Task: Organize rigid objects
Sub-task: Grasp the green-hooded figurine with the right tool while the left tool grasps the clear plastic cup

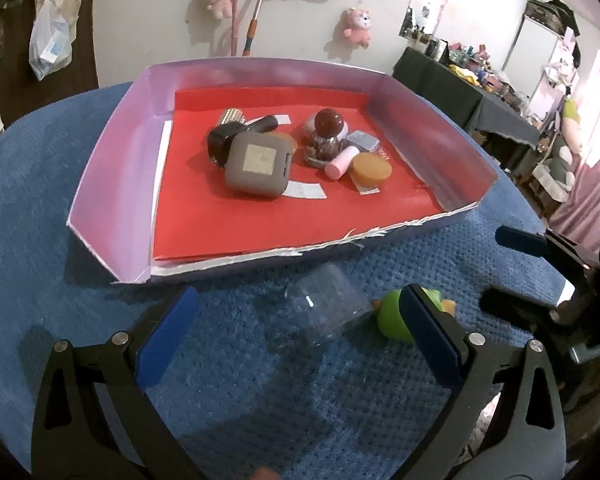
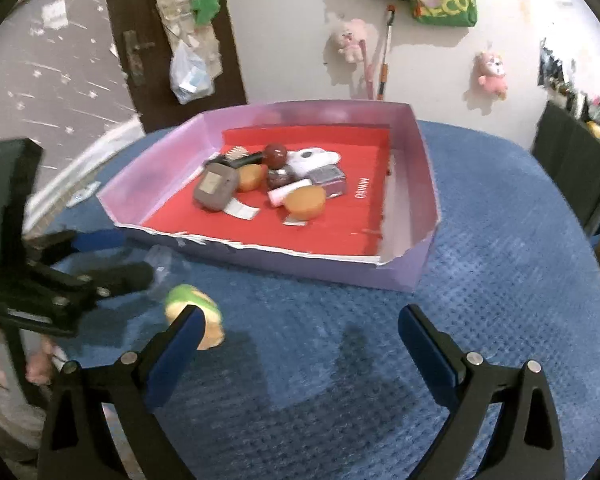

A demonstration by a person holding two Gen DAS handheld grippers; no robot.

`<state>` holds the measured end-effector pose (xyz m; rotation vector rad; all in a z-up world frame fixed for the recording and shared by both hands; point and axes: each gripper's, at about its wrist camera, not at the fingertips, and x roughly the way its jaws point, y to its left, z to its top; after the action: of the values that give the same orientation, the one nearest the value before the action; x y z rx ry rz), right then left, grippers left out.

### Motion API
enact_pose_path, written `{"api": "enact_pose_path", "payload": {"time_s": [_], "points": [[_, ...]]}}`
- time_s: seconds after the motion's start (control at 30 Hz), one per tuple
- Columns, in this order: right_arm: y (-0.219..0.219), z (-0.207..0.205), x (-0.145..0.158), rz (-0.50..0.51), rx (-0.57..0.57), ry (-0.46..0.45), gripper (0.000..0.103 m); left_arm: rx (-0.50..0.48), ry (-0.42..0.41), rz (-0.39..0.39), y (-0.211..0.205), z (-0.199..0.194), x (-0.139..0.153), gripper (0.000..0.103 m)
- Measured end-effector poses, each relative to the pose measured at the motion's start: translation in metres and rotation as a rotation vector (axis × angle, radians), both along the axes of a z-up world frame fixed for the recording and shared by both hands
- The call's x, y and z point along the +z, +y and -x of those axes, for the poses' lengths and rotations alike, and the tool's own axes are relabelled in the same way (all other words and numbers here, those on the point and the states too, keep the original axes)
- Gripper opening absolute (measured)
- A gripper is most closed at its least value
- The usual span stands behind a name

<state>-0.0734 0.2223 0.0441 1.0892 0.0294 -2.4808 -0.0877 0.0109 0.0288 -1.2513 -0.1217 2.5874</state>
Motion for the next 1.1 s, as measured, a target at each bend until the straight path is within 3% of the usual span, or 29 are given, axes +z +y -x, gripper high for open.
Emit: {"api": "enact_pose_path", "payload": {"time_s": [0.17,0.3,0.4,0.47,0.6,0.67,0.77,0.83,0.93,1.1], "points": [[-0.021,-0.009,-0.002,0.025,0.116,-0.004,0.099,0.006,-0.032,-0.033,-0.006,0.004,-0.008,0.102],[-0.043,-0.015,-0.009,-0.018,0.185,0.004,0.099,-0.005,-0.051,-0.066,-0.005,0.008,-0.014,0.101],[-0.054,-0.019,-0.015,-0.046,0.220,0.007,0.093,-0.014,-0.053,-0.069,0.000,0.009,-0.016,0.100],[-0.058,-0.020,-0.017,-0.031,0.238,0.001,0.091,-0.021,-0.052,-0.068,0.004,0.009,-0.017,0.087],[-0.066,-0.025,-0.019,-0.027,0.275,0.001,0.086,-0.023,-0.049,-0.065,0.008,0.010,-0.017,0.073],[-0.070,-0.027,-0.021,-0.012,0.294,-0.011,0.083,-0.029,-0.049,-0.068,0.009,0.010,-0.017,0.058],[-0.074,-0.026,-0.025,-0.007,0.298,-0.024,0.072,-0.039,-0.049,-0.069,0.010,0.009,-0.017,0.050],[-0.076,-0.024,-0.029,0.001,0.302,-0.045,0.059,-0.048,-0.044,-0.060,0.012,0.007,-0.017,0.047],[-0.079,-0.024,-0.032,0.001,0.305,-0.049,0.050,-0.051,-0.035,-0.046,0.015,0.005,-0.017,0.047],[-0.077,-0.025,-0.032,0.011,0.304,-0.057,0.050,-0.045,-0.027,-0.060,0.011,0.005,-0.015,0.047]]}}
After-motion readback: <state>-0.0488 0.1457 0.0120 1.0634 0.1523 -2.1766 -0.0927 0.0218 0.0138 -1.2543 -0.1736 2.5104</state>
